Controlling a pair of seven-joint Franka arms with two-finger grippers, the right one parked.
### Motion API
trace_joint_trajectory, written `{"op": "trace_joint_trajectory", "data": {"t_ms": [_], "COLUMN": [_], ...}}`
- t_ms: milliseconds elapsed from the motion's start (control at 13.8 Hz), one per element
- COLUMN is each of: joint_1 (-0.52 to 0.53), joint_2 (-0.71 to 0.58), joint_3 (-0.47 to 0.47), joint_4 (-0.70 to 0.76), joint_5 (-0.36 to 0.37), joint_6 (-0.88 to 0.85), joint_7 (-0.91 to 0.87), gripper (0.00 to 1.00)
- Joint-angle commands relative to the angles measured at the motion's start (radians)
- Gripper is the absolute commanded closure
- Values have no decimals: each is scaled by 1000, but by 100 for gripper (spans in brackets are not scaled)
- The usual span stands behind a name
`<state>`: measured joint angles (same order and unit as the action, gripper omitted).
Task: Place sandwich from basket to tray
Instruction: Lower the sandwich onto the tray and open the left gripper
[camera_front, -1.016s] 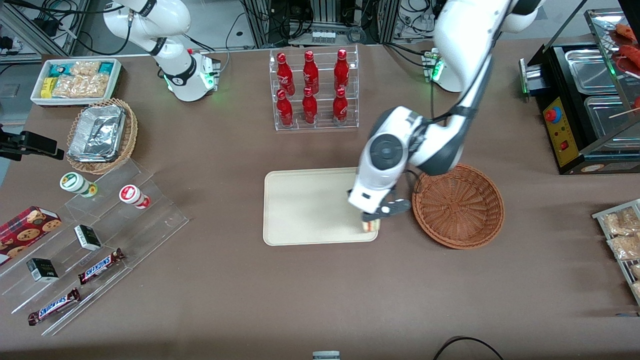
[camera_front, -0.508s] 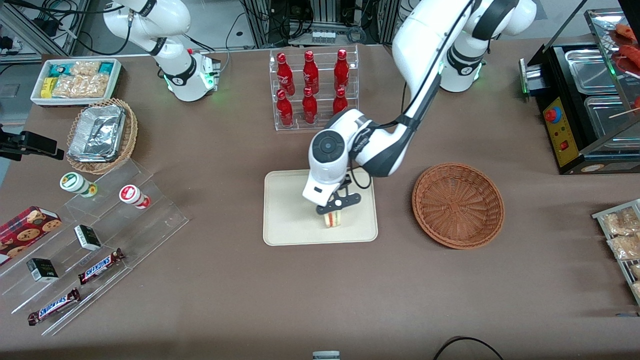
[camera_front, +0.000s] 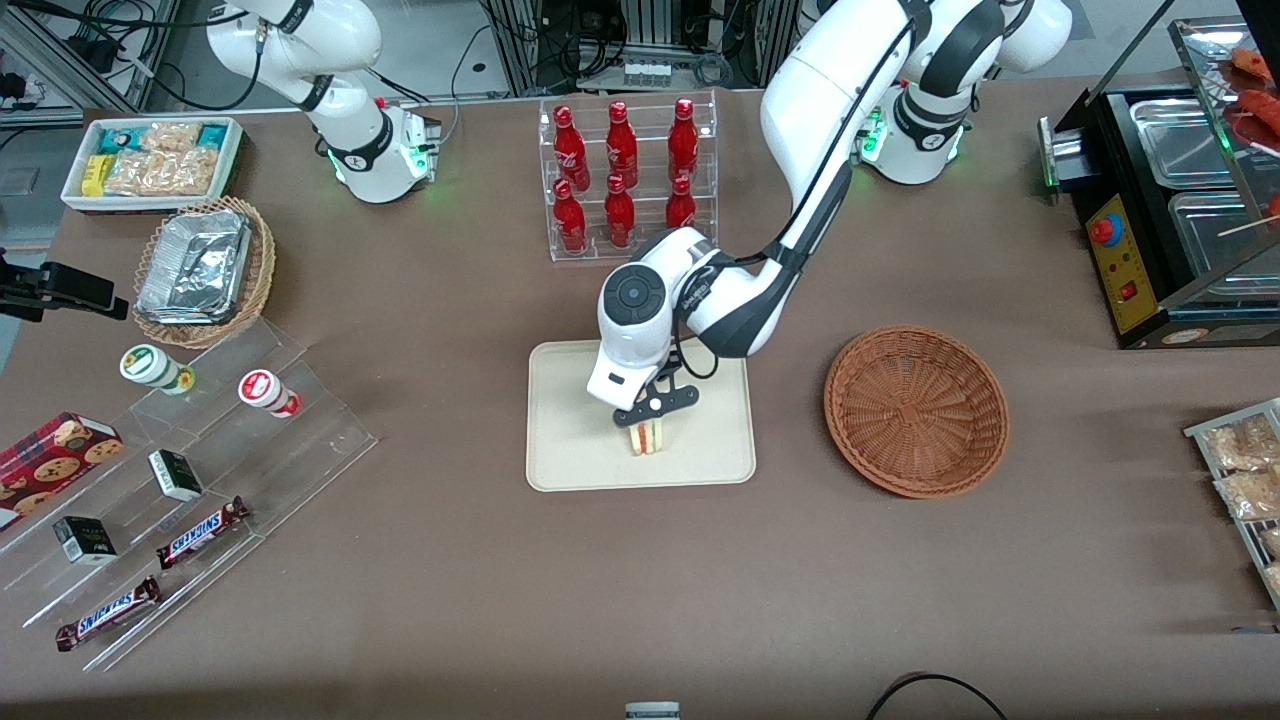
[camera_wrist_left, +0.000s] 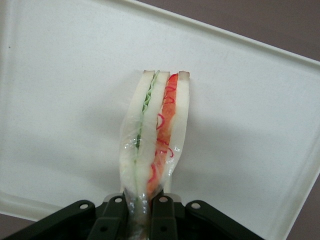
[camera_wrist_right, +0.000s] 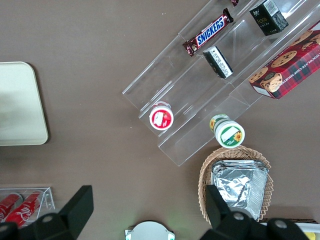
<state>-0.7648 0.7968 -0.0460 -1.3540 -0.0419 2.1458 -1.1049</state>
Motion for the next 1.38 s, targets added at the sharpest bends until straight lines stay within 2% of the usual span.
{"op": "trace_joint_trajectory", "data": {"t_ms": [0, 145, 290, 653, 1089, 1306], "joint_1": [-2, -2, -4, -4, 4, 41], "joint_2": [27, 30, 29, -1, -143, -195], "joint_3": [12, 12, 12, 15, 18, 18], "joint_4": [32, 33, 33, 41, 41, 39], "joint_5": [-35, -36, -36, -32, -24, -23], "joint_6": [26, 34, 34, 20, -112, -165], "joint_7": [-16, -16, -18, -18, 0, 71], "gripper": [100, 100, 0, 0, 0, 0]}}
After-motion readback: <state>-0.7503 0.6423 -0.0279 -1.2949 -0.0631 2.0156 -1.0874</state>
